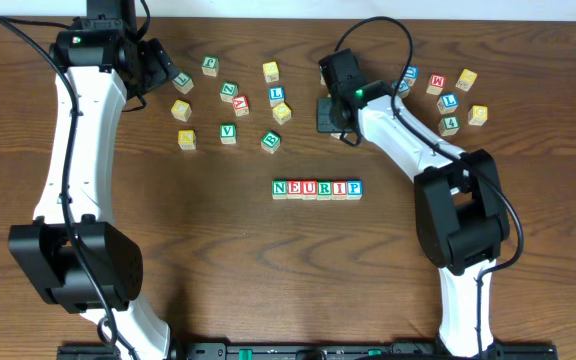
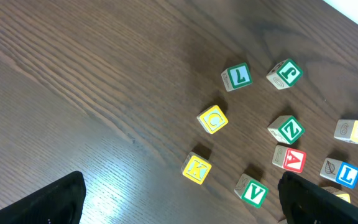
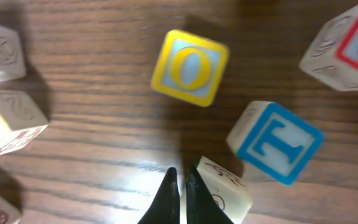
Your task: Spell out NEURIPS
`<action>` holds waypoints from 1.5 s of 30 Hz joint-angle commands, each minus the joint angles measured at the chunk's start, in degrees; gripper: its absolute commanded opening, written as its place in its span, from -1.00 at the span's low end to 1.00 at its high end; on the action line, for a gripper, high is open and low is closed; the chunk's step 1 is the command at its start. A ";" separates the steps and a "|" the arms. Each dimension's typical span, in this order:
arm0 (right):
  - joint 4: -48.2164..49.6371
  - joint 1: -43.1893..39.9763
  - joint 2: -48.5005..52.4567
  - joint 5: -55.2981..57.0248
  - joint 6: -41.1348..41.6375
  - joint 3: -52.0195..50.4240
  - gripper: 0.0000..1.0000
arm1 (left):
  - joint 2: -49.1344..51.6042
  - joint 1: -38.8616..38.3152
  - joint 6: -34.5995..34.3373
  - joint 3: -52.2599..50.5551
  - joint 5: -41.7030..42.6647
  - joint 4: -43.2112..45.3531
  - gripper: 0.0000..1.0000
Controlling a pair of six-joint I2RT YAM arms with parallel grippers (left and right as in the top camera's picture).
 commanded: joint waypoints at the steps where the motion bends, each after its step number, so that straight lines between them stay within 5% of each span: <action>1: -0.81 1.51 2.23 -3.63 -0.11 -1.42 -0.98 | 0.44 0.09 0.33 -0.22 -0.72 -0.15 0.95; 12: 0.11 2.64 2.36 -4.00 -0.74 -1.09 -0.98 | 0.44 0.09 0.33 -0.22 -0.72 -0.15 0.95; 19: -5.88 2.47 2.10 -5.16 -3.15 7.78 -0.97 | 0.44 0.09 0.33 -0.22 -0.72 -0.15 0.96; 30: -16.13 -0.90 2.10 -4.28 9.09 15.56 -0.27 | 0.44 0.09 0.33 -0.22 -0.72 -0.15 0.95; 34: -17.75 -1.92 2.12 -4.24 14.25 15.52 0.16 | 0.44 0.09 0.33 -0.22 -0.72 -0.15 0.95; 45: -18.56 -1.38 3.63 -3.58 29.11 14.78 0.09 | 0.44 0.09 0.33 -0.22 -0.72 -0.15 0.95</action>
